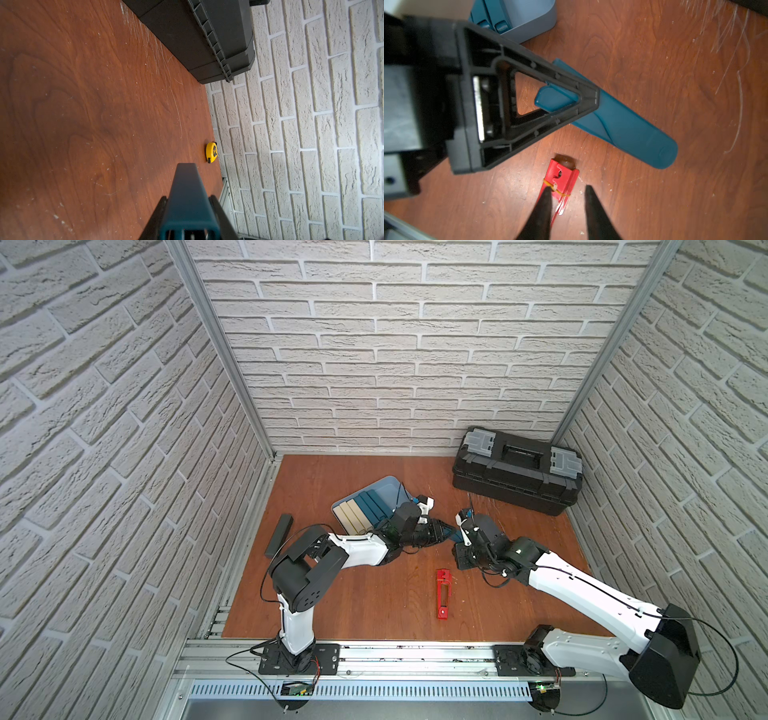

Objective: Put the pruning pliers into the storage box
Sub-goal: Pick up the pruning pliers from the center of the board.

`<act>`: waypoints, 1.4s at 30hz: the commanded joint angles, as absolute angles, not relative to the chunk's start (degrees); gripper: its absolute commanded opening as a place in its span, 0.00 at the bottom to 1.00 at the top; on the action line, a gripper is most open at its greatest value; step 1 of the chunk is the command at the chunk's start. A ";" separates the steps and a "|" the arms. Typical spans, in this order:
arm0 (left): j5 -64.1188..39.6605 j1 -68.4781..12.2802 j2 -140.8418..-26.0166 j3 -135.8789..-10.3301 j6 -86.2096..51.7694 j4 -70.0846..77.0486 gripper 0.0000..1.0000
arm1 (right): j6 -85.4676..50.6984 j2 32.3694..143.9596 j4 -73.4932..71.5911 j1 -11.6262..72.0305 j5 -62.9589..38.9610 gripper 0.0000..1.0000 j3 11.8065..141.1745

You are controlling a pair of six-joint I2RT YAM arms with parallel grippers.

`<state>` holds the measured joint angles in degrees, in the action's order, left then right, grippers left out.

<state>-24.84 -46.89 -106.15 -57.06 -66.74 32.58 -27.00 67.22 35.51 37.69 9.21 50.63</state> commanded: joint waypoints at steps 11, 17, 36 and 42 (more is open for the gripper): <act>-41.55 -38.61 -95.03 -62.11 -46.20 7.97 0.00 | -22.42 56.78 38.58 33.19 5.99 0.52 51.97; -53.61 -32.07 -87.78 -62.65 -32.62 -6.31 0.00 | -18.37 59.67 35.22 28.37 -12.70 0.53 54.43; -74.95 -27.52 -86.97 -67.67 -11.97 -27.85 0.00 | -14.03 57.78 21.00 25.75 -42.64 0.56 47.69; -77.07 -27.53 -84.92 -67.95 -11.56 -28.80 0.00 | -13.85 60.06 17.67 25.66 -46.50 0.56 46.40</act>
